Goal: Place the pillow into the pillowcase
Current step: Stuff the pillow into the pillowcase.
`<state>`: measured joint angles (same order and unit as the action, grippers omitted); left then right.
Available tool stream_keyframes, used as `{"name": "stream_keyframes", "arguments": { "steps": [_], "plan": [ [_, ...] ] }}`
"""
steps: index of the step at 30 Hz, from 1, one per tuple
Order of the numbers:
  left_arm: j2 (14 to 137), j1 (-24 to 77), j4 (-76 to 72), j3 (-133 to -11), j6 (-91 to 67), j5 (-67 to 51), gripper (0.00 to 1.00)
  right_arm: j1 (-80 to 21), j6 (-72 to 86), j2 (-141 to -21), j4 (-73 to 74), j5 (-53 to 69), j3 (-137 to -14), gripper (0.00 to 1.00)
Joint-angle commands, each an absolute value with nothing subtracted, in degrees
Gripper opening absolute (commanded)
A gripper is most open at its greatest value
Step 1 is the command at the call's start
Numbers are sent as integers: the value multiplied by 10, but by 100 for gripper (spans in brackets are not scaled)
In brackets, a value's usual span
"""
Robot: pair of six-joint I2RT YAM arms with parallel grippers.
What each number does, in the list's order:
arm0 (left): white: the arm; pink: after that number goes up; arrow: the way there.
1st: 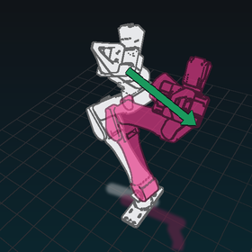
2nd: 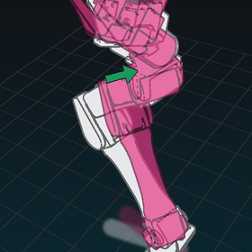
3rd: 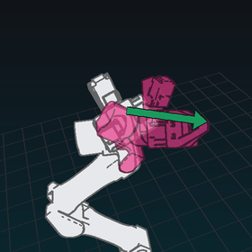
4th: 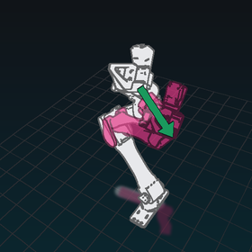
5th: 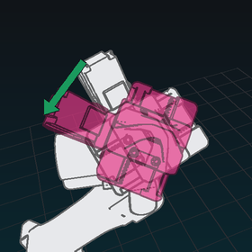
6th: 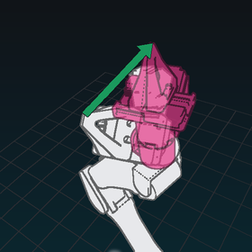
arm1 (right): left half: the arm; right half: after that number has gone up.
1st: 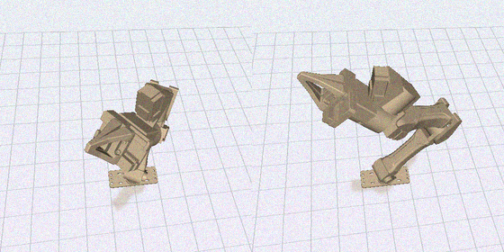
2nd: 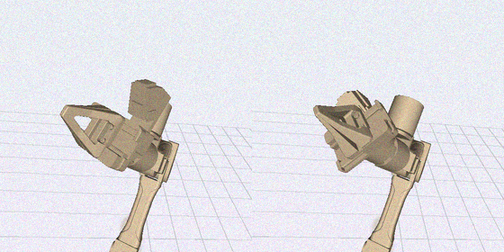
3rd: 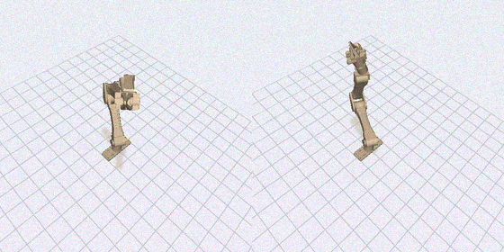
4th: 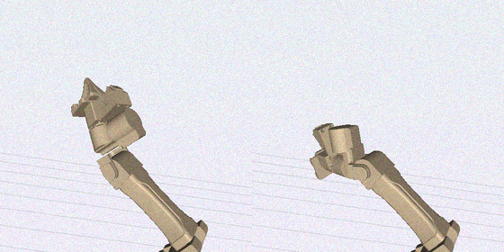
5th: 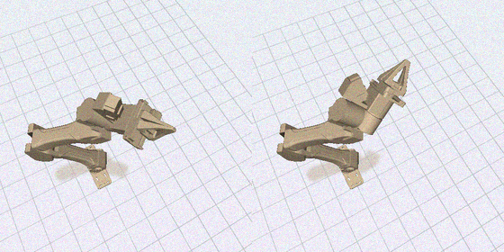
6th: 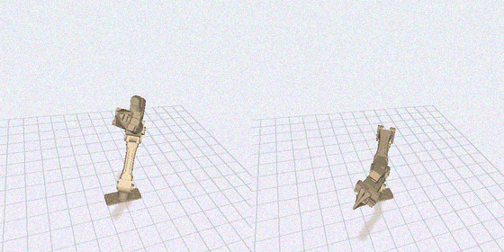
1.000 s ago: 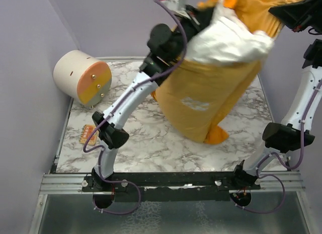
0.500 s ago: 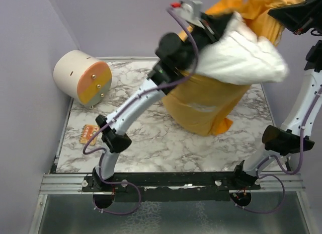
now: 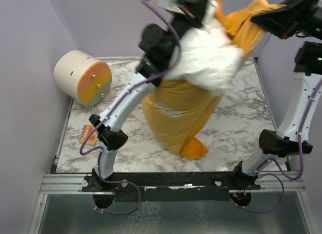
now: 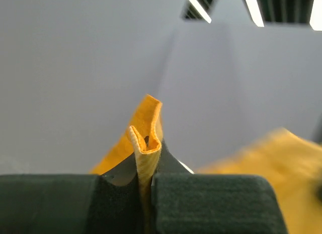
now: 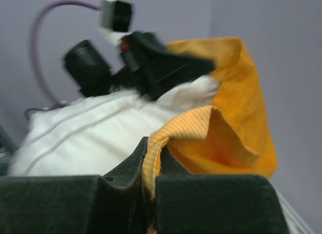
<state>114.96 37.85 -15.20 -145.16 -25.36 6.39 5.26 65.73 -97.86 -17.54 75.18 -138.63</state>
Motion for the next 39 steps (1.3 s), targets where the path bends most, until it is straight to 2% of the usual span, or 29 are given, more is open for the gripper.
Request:
{"name": "stream_keyframes", "arguments": {
  "steps": [1, 3, 4, 6, 8, 9, 10, 11, 14, 17, 21, 24, 28, 30, 35, 39],
  "plan": [
    [1078, 620, -212, -1444, -95, 19, 0, 227, 710, -1010, -267, 645, -1354, 0],
    [1084, 599, -188, -1467, -63, 60, 0, 238, 695, -1001, -268, 652, -1313, 0],
    [1093, 556, -190, -1480, -76, 72, 0, 219, 709, -986, -297, 669, -1292, 0],
    [1131, 439, -194, -1533, -181, 81, 0, 123, 661, -936, -257, 691, -1269, 0],
    [1175, 353, -190, -1588, -268, 99, 0, -45, 505, -902, -80, 681, -1318, 0],
    [1183, 327, -196, -1592, -311, 95, 0, -94, 508, -896, -77, 680, -1335, 0],
    [1181, 320, -201, -1582, -332, 88, 0, -101, 589, -894, -164, 701, -1329, 0],
    [1170, 328, -205, -1564, -335, 75, 0, -67, 678, -897, -256, 710, -1330, 0],
    [1112, 405, -233, -1475, -259, 55, 0, 103, 698, -945, -233, 690, -1399, 0],
    [1088, 433, -211, -1466, -222, 62, 0, 153, 736, -976, -283, 664, -1346, 0],
    [1061, 401, -203, -1460, -194, 87, 0, 140, 766, -961, -338, 677, -1313, 0],
    [1041, 378, -229, -1446, -192, 104, 0, 84, 785, -943, -361, 692, -1337, 0],
    [1041, 369, -245, -1490, -170, 127, 0, 3, 792, -916, -359, 681, -1368, 1],
    [1036, 368, -253, -1500, -159, 141, 0, 2, 863, -914, -433, 659, -1358, 0],
    [1009, 368, -270, -1483, -138, 169, 0, 2, 897, -911, -448, 638, -1299, 1],
    [1028, 368, -256, -1503, -142, 168, 0, 18, 810, -914, -352, 631, -1243, 1]
  ]
}}
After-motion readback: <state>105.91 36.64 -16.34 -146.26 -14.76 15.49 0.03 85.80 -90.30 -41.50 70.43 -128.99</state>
